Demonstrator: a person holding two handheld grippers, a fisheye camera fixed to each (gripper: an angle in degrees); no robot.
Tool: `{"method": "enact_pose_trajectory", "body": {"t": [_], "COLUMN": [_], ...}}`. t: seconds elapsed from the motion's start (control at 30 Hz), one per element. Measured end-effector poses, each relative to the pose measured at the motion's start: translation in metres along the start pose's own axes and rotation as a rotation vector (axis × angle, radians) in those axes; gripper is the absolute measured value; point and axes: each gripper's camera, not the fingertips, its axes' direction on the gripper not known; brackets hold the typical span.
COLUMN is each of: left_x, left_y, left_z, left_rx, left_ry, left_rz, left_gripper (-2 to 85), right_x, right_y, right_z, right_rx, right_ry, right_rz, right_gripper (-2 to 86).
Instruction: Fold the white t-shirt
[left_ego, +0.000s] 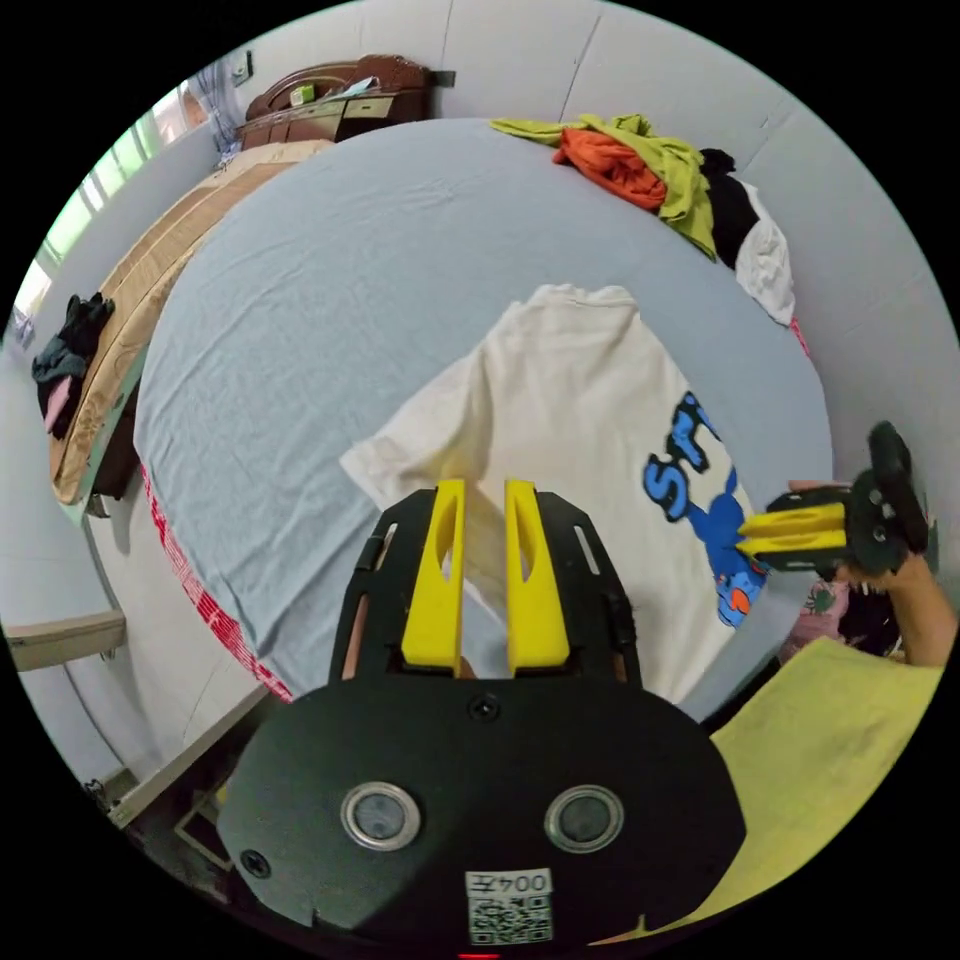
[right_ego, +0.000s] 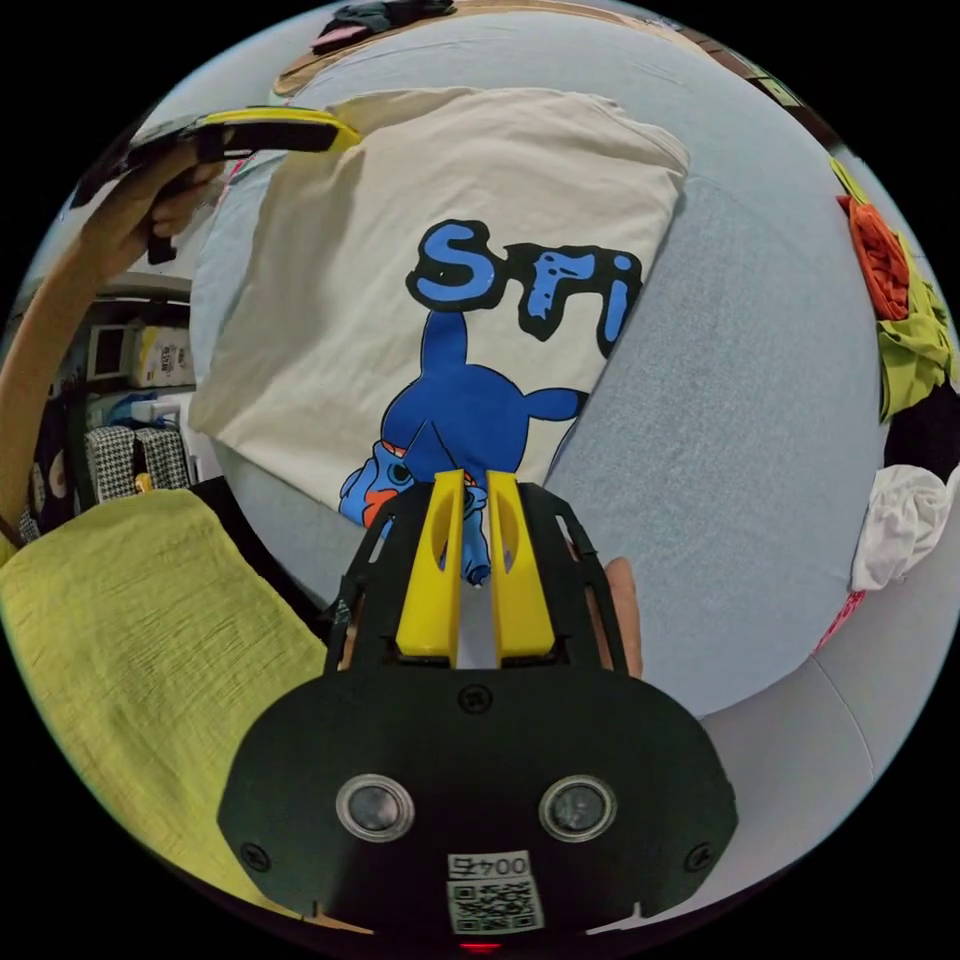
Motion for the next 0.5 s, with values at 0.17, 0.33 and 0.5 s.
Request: {"method": "enact_pose_trajectory", "body": {"t": [0.17,0.33,0.5], "left_x": [-0.067,-0.103,-0.054], "left_y": [0.018,0.064,0.119], "left_z": [0.012,-0.012,-0.033], "left_rx": [0.066,0.246,0.249], "left_ry": [0.319,0.448,0.456], "left_rz": [-0.168,-0.249,-0.04], "left_gripper": [2.0,2.6,4.7], "right_x": [0.0,-0.002,-0.007], "right_y": [0.003,0.005,0.007], "right_z": [-0.013,-0.025,-0.036], "right_rx": [0.002,-0.008,-0.034], "right_ry": [-0.006,-0.008,0.002], "right_rz": [0.045,0.054,0.064], "right_gripper": [4.0,3.9,3.9]}}
